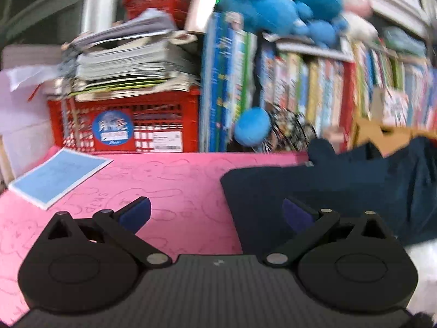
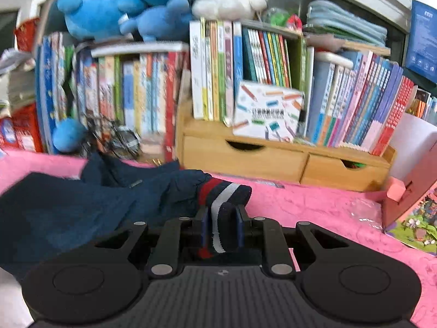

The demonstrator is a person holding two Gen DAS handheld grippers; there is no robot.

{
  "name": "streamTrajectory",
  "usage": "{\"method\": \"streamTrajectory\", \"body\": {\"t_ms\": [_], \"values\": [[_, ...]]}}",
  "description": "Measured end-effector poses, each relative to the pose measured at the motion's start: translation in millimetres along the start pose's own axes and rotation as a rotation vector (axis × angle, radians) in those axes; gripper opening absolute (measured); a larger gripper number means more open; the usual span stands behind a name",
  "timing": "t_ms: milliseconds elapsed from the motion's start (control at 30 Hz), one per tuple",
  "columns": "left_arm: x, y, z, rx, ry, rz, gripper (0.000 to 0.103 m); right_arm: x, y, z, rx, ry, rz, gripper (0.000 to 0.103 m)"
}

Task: Fold clothes
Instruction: 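Grasp the striped cuff with the right gripper and pull it across the jacket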

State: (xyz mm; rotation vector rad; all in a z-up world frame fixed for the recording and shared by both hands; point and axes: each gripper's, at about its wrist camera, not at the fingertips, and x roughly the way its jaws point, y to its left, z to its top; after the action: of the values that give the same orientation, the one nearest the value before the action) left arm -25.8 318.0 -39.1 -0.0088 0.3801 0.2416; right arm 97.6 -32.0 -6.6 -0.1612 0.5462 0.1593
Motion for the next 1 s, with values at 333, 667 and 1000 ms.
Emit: {"method": "streamTrajectory", "body": {"t_ms": [333,667,1000], "values": [[-34.1,-33.5,-14.1,0.281,-0.042,-0.141,0.103,25.7,-7.9,-22.6,0.07,0.071,0.028,0.022],[2.4,0.0,-11.3,0.25,0.15,0.283,0.103,29.4,-2.5,-24.8,0.082,0.077,0.07,0.023],[-31.2,-15.7,-18.6,0.272,0.185,-0.064,0.103,33.3,5.1,-26.8,0.105,0.083,0.108,0.023]]}}
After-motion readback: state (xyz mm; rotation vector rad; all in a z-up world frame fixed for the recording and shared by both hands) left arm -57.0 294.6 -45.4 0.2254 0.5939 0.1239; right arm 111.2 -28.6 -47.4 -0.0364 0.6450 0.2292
